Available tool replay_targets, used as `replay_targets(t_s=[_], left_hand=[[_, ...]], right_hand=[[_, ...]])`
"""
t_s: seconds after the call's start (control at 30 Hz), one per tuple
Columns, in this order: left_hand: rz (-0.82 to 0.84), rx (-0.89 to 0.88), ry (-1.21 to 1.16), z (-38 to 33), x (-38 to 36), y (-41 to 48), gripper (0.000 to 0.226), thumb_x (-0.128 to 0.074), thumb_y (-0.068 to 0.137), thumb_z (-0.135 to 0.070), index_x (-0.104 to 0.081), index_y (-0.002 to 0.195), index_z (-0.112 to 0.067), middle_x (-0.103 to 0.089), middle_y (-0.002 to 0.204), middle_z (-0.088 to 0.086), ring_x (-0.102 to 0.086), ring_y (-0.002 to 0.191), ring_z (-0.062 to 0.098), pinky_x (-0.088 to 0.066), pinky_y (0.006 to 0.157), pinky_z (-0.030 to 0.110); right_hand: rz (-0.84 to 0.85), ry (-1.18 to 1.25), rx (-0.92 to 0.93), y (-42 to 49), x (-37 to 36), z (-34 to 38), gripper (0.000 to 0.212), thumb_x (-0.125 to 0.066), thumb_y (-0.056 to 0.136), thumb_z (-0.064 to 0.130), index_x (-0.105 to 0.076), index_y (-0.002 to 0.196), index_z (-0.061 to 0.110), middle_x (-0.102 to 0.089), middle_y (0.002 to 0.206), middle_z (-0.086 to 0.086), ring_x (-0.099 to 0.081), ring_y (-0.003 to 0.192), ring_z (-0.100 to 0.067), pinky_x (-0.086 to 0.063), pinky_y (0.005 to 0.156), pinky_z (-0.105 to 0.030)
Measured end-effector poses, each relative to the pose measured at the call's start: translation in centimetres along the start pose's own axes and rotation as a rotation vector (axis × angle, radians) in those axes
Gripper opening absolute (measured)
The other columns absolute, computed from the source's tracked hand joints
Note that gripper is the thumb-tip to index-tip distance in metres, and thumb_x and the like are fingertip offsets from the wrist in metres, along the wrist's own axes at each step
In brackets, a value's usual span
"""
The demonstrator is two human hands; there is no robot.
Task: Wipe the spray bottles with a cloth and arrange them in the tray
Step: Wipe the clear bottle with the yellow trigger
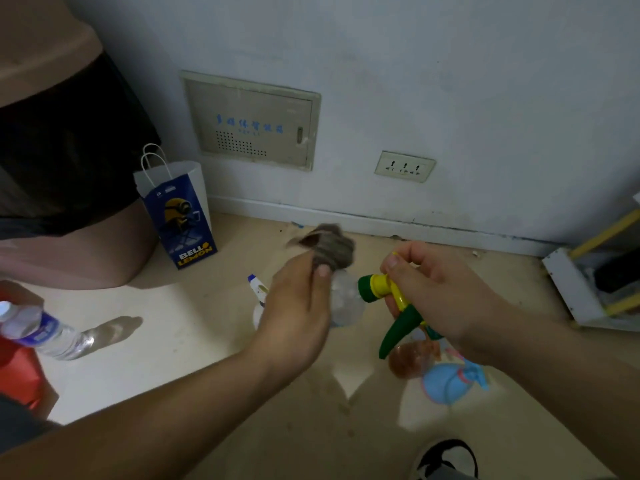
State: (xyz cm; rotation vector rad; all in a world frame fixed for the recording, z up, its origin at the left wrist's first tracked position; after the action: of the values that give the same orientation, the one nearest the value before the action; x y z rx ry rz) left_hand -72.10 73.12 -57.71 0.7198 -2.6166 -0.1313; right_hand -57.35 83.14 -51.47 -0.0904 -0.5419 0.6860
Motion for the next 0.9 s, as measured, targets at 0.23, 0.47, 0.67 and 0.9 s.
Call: replay_targets(t_s=[0.23, 0.47, 0.67, 0.9], left_hand=[[0.059, 0.135, -0.184, 2.0, 1.2, 0.9, 0.030, -0.030, 0.113, -0.039, -0.055, 0.128, -0.032, -0.065, 0.121, -0.005, -0.062, 0.109, 0.009, -0.050, 0.089, 0.028], [-0.036, 0.774, -0.781, 6.8, 0.9, 0.7, 0.032, -0.041, 0.110, -0.037, -0.055, 0.139, -0.035, -0.071, 0.127, 0.003, -0.070, 0.114, 0.027, -0.055, 0.101, 0.052], [0.021, 0.912, -0.945, 6.5, 1.7, 0.8, 0.046, -0.050, 0.098, -0.043, -0.074, 0.126, -0.016, -0.075, 0.123, 0.012, -0.069, 0.103, 0.036, -0.057, 0.089, 0.049], [-0.017, 0.882, -0.795, 5.2, 1.1, 1.1, 0.040, -0.058, 0.096, -0.041, -0.076, 0.119, -0.014, -0.077, 0.115, 0.014, -0.071, 0.091, 0.033, -0.062, 0.081, 0.048]], right_hand=[[-0.015, -0.003, 0.032, -0.1, -0.1, 0.8, 0.021, -0.049, 0.105, 0.029, -0.061, 0.095, 0.014, -0.065, 0.062, -0.005, -0.056, 0.056, -0.016, -0.045, 0.052, -0.029], [-0.043, 0.027, 0.045, -0.2, 1.0, 0.8, 0.024, -0.048, 0.106, 0.028, -0.061, 0.095, 0.012, -0.065, 0.065, -0.009, -0.057, 0.066, -0.028, -0.046, 0.065, -0.045], [-0.007, 0.072, 0.089, 0.3, 0.9, 0.9, 0.024, -0.047, 0.107, 0.026, -0.060, 0.092, 0.013, -0.064, 0.067, -0.012, -0.053, 0.065, -0.029, -0.044, 0.067, -0.047], [0.090, 0.246, -0.064, 0.2, 1.2, 0.0, 0.028, -0.059, 0.099, 0.027, -0.059, 0.101, -0.001, -0.054, 0.062, -0.012, -0.050, 0.058, -0.025, -0.046, 0.048, -0.029]])
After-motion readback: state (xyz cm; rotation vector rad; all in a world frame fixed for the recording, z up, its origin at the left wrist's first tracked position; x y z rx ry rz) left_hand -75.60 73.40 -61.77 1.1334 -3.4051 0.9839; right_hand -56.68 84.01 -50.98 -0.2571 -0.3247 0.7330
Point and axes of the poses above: each hand's wrist, its own y-axis towards the middle knuckle, its own x-axis out of the back of the hand, z = x × y, the point moved 5 cm from there along y, towards the middle knuckle
